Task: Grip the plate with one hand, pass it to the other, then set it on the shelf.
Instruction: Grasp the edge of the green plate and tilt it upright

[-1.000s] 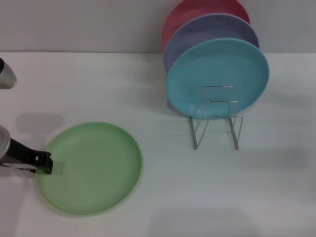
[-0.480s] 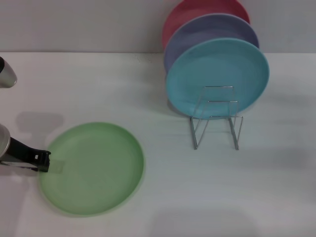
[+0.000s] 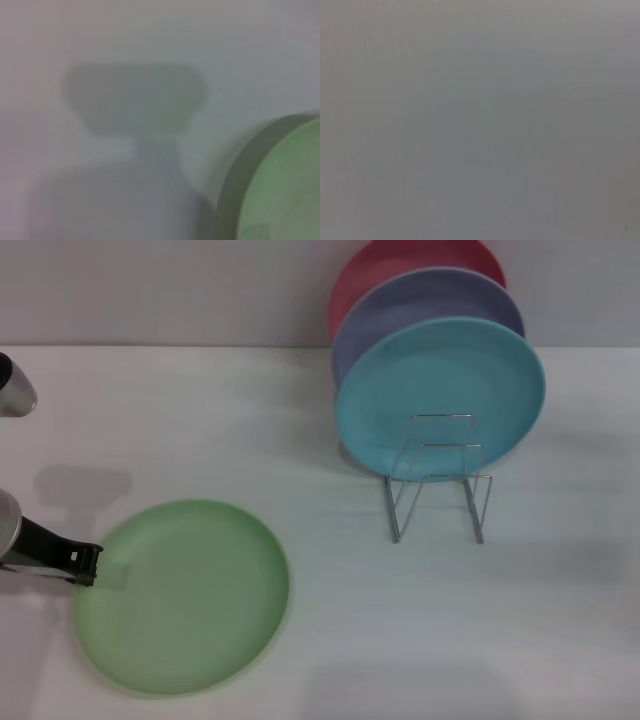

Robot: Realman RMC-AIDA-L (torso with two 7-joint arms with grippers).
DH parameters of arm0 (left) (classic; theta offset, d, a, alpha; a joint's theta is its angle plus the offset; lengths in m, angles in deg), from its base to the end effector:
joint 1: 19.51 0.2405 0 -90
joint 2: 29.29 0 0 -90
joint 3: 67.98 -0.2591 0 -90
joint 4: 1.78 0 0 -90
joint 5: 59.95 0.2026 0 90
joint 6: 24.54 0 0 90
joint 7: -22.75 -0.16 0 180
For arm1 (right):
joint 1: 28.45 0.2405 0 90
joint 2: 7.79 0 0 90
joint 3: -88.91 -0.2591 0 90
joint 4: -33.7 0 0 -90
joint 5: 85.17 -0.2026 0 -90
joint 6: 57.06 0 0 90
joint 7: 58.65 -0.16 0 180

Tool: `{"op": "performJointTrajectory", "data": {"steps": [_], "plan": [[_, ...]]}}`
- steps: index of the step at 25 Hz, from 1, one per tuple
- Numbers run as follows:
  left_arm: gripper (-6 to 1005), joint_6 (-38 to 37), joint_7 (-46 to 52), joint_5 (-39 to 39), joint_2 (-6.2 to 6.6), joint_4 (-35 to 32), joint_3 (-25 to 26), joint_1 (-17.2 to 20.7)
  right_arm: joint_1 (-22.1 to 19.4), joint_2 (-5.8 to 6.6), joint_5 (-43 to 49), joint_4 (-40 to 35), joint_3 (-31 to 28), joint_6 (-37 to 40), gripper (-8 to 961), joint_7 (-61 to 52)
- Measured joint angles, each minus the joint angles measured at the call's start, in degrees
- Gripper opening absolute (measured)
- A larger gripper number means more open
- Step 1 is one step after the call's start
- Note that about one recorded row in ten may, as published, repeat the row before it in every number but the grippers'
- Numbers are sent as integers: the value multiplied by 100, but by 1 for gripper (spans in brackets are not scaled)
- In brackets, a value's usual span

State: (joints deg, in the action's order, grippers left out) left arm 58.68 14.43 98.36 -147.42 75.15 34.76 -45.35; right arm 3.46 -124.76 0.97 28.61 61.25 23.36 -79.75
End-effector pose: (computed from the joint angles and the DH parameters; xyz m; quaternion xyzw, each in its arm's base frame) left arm -0.2691 0.3424 0.0119 -0.7577 -0.5576 0.1630 0.2972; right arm 0.3406 0.3594 0.1094 -0.5094 0.2032 0.4059 0.7310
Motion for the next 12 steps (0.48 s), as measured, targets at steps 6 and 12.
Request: {"op": "performJointTrajectory", "data": {"steps": [6,12], "plan": [[55,-12,-16,-16,-1,105,11,11,0,0,0,0,-3,0,565,0],[39,-15,-21,-53,6,170,52,2,0,0,-2,0,-4,1,565,1]]}}
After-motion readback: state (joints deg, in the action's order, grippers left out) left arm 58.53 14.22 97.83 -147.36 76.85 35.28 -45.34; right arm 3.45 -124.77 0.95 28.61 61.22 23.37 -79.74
